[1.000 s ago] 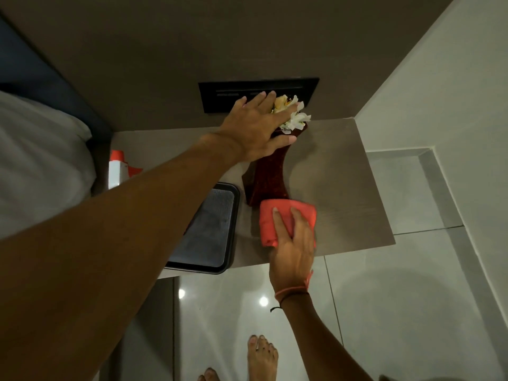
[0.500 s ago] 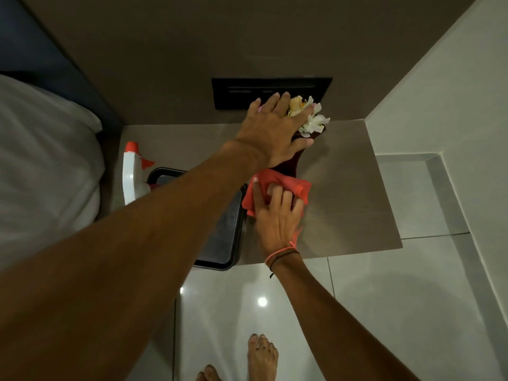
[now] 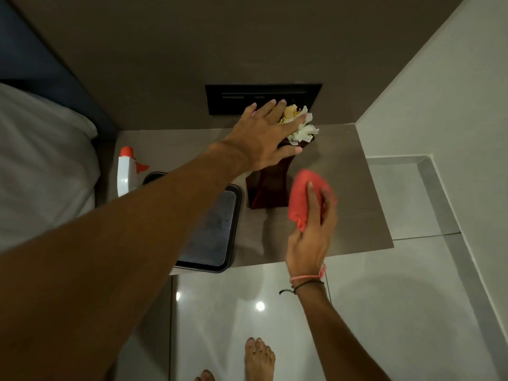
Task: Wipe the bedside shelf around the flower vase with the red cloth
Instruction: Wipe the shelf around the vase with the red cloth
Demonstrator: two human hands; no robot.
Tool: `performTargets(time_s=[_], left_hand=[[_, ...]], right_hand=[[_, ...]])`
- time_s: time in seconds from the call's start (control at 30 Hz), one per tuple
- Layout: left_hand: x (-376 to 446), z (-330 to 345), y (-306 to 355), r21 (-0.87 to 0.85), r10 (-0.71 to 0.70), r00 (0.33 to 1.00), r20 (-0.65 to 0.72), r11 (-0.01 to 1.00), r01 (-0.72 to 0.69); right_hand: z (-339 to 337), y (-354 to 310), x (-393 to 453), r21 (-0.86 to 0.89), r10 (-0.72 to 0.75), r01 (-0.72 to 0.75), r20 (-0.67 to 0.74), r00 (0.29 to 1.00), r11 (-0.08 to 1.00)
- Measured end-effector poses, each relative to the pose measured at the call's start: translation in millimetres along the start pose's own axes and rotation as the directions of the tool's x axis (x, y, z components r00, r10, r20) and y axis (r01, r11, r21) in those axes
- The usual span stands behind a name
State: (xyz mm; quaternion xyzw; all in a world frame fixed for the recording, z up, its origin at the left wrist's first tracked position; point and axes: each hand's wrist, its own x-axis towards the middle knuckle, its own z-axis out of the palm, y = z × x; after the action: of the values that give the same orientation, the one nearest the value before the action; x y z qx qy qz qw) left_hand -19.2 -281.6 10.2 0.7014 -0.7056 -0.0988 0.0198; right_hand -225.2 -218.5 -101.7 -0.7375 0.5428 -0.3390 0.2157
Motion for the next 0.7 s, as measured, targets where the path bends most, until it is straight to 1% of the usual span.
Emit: performTargets(time_s=[0.07, 0.1, 0.17, 0.23, 0.3, 0.37, 0.4, 0.43, 0.47, 0.5, 0.53, 0.57, 0.6, 0.63, 0.67, 0.7], left_hand=[[0.2, 1.4, -1.7, -0.006, 0.006, 1.000, -0.005, 1.000, -0.006], [0.8, 1.8, -1.6, -0.007, 0.011, 1.000, -0.003, 1.000, -0.011], [0.6, 2.0, -3.2, -0.009, 0.022, 1.000, 0.004, 1.000, -0.022], [-0.2, 2.7, -2.7, 0.005, 0.032, 0.999, 0.006, 0.999, -0.032], [-2.2, 3.9, -1.1, 0.031, 0.045, 0.999, 0.001, 0.999, -0.045], [-5.4, 5.2, 2.4, 0.064, 0.048, 0.999, -0.018, 0.997, -0.047], [-7.8, 5.9, 4.1, 0.078, 0.044, 0.999, -0.031, 0.996, -0.041], [-10.7, 6.6, 6.7, 0.088, 0.036, 0.998, -0.049, 0.996, -0.032], [-14.1, 7.9, 9.3, 0.100, 0.031, 0.997, -0.066, 0.995, -0.024], [-18.0, 10.4, 12.5, 0.114, 0.027, 0.996, -0.081, 0.993, -0.018], [-22.3, 13.5, 16.2, 0.128, 0.022, 0.995, -0.094, 0.992, -0.010], [-26.9, 17.0, 19.6, 0.137, 0.016, 0.994, -0.105, 0.991, -0.002], [-31.5, 20.6, 23.7, 0.141, 0.009, 0.993, -0.115, 0.990, 0.007], [-35.6, 23.8, 27.2, 0.141, 0.002, 0.992, -0.124, 0.990, 0.016], [-39.1, 26.9, 30.9, 0.135, -0.005, 0.991, -0.132, 0.991, 0.023], [-43.6, 29.0, 34.2, 0.127, -0.009, 0.990, -0.139, 0.991, 0.027]], right_hand=[[10.3, -1.2, 14.1, -0.044, -0.115, 0.118, 0.072, 0.991, 0.992], [16.8, -0.3, 17.6, -0.072, -0.131, 0.141, 0.131, 0.983, 0.987], [28.6, 5.4, 12.9, -0.100, -0.115, 0.145, 0.262, 0.958, 0.984], [29.3, 19.2, 1.9, -0.142, -0.115, 0.183, 0.390, 0.914, 0.973], [20.2, 38.8, -5.0, -0.216, -0.173, 0.309, 0.485, 0.857, 0.926], [5.6, 51.1, -4.3, -0.262, -0.203, 0.421, 0.586, 0.785, 0.868], [-1.5, 53.1, -2.8, -0.252, -0.207, 0.442, 0.621, 0.756, 0.861], [-8.3, 53.2, -1.7, -0.220, -0.219, 0.442, 0.632, 0.744, 0.869], [-15.8, 52.0, -2.9, -0.172, -0.227, 0.415, 0.624, 0.748, 0.893], [-23.9, 48.8, -6.2, -0.109, -0.206, 0.336, 0.603, 0.770, 0.936], [-33.4, 43.9, -11.2, -0.017, -0.148, 0.193, 0.574, 0.805, 0.981], [-43.5, 38.6, -17.7, 0.101, -0.053, -0.003, 0.544, 0.838, 0.995], [-54.1, 32.2, -24.7, 0.227, 0.067, -0.212, 0.516, 0.854, 0.950], [-63.0, 24.8, -31.0, 0.346, 0.198, -0.401, 0.496, 0.846, 0.848], [-70.3, 18.5, -36.5, 0.437, 0.324, -0.553, 0.495, 0.806, 0.709], [-75.2, 13.5, -43.1, 0.499, 0.427, -0.673, 0.526, 0.735, 0.546]])
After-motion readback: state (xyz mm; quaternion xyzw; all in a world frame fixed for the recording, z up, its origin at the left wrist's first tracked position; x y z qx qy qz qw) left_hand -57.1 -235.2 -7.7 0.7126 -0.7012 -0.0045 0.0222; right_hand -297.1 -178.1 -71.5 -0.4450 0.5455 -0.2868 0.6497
